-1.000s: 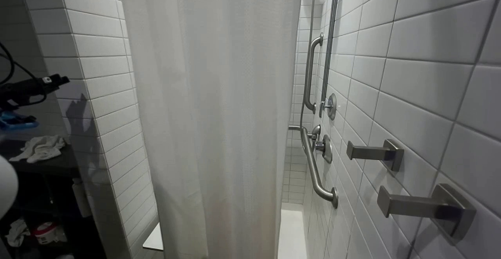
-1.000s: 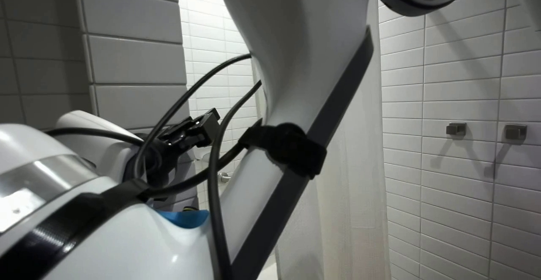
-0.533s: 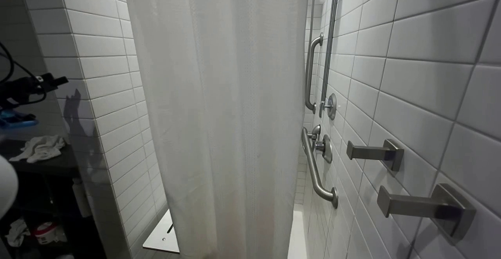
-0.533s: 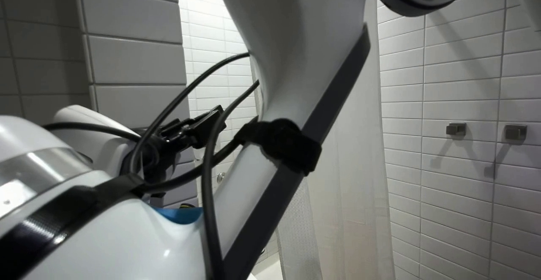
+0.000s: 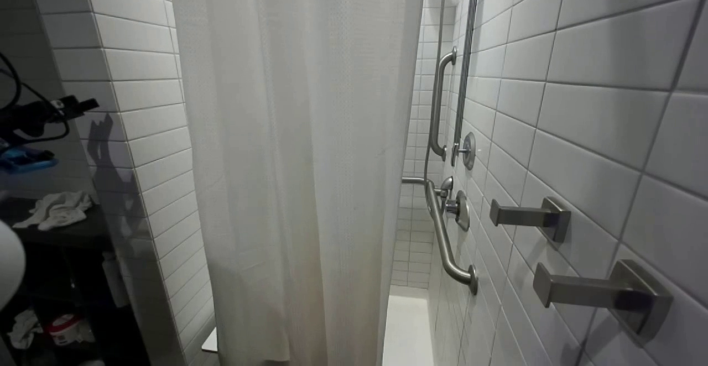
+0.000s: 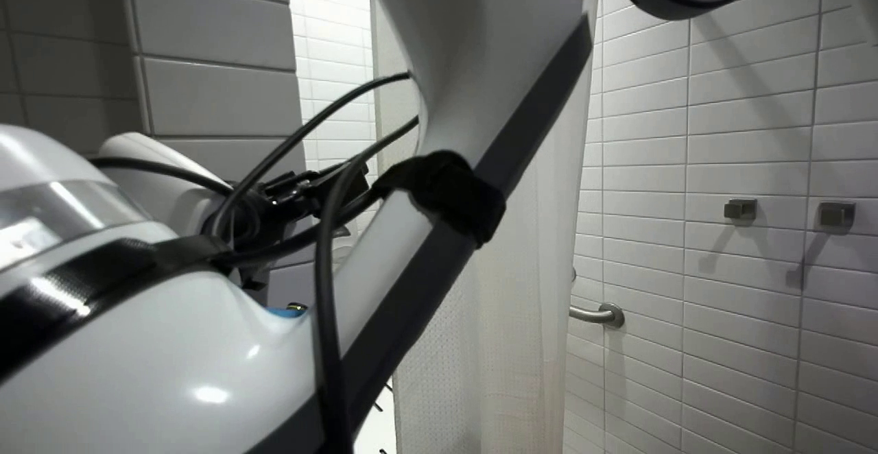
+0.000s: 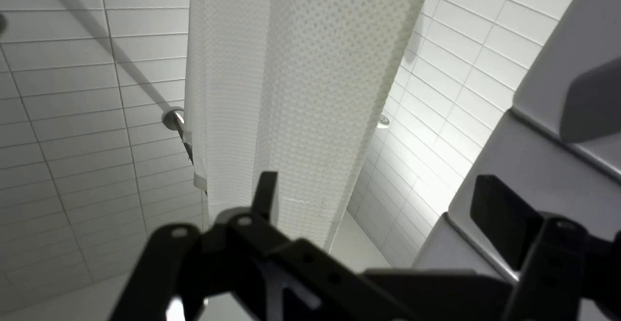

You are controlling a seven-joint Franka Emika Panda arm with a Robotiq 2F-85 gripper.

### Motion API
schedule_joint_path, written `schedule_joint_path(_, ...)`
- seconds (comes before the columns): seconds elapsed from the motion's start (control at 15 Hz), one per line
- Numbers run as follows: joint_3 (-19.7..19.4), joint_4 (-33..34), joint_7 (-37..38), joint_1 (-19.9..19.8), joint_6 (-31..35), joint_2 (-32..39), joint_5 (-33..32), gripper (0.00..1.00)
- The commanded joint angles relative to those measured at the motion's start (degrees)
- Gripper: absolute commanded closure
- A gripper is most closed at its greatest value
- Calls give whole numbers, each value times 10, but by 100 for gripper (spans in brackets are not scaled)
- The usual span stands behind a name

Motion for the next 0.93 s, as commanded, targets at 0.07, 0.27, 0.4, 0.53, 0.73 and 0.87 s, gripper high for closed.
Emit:
schedule_joint_path(0.07,-2,1,16,-21,12,-34,19,0)
schedule_joint_path(0.27,-2,1,19,-43,26,-58,28,0)
schedule_joint_path(0.4,-1,2,19,-62,40,-78,37,0)
schedule_joint_path(0.53,0,4,19,-81,53,-98,55,0)
schedule_joint_path(0.73,-2,6,17,-108,87,-135,86,0)
schedule_joint_path(0.87,-5,9,15,-132,118,-154,102,0)
